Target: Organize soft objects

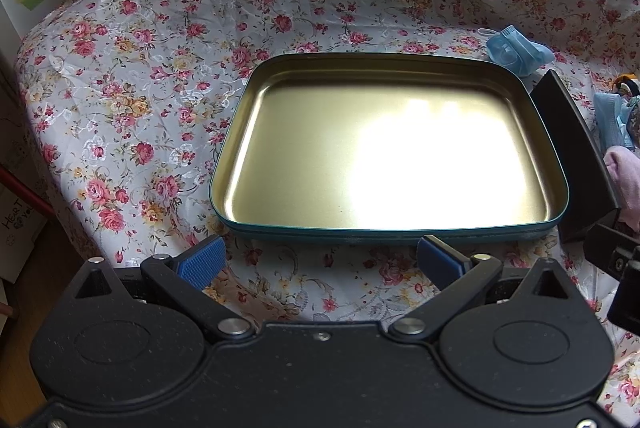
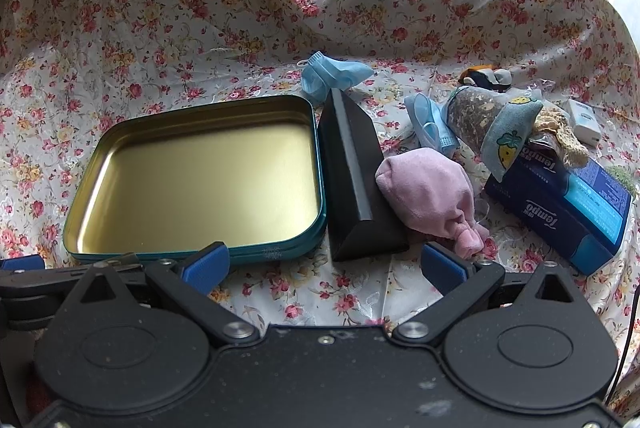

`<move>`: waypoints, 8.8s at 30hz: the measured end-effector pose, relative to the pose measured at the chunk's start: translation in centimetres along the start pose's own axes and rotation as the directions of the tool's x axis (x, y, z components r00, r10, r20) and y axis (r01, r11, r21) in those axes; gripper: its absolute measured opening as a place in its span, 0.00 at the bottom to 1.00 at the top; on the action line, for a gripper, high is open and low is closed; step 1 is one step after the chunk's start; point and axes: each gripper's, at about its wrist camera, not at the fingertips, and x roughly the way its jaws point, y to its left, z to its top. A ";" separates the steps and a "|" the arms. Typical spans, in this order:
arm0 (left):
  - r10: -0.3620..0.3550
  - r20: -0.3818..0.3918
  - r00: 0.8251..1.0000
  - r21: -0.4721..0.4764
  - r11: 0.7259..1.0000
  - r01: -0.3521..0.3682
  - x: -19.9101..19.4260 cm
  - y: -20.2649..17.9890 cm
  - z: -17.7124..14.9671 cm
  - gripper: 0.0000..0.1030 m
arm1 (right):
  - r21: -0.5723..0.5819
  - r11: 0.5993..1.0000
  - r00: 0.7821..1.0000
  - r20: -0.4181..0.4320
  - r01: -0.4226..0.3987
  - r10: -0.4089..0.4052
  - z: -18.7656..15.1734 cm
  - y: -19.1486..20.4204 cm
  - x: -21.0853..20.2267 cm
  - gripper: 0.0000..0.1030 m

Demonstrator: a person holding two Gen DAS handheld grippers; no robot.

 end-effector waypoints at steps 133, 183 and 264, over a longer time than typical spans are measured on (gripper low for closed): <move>-0.526 -0.226 0.820 0.130 0.818 0.561 6.1 -29.1 11.2 0.96 | 0.423 0.841 0.935 -0.045 0.337 -0.351 3.0 -34.2 7.3 0.90; -0.570 -0.016 0.822 0.411 0.746 0.525 -2.2 -30.2 5.6 0.67 | 0.603 0.758 0.948 0.010 0.248 -0.318 -1.7 -36.3 1.8 0.61; -0.328 0.012 0.945 0.018 0.945 0.327 -1.1 -2.3 2.4 0.46 | 0.375 0.927 0.999 0.000 0.032 -0.034 -5.3 -15.2 -5.3 0.62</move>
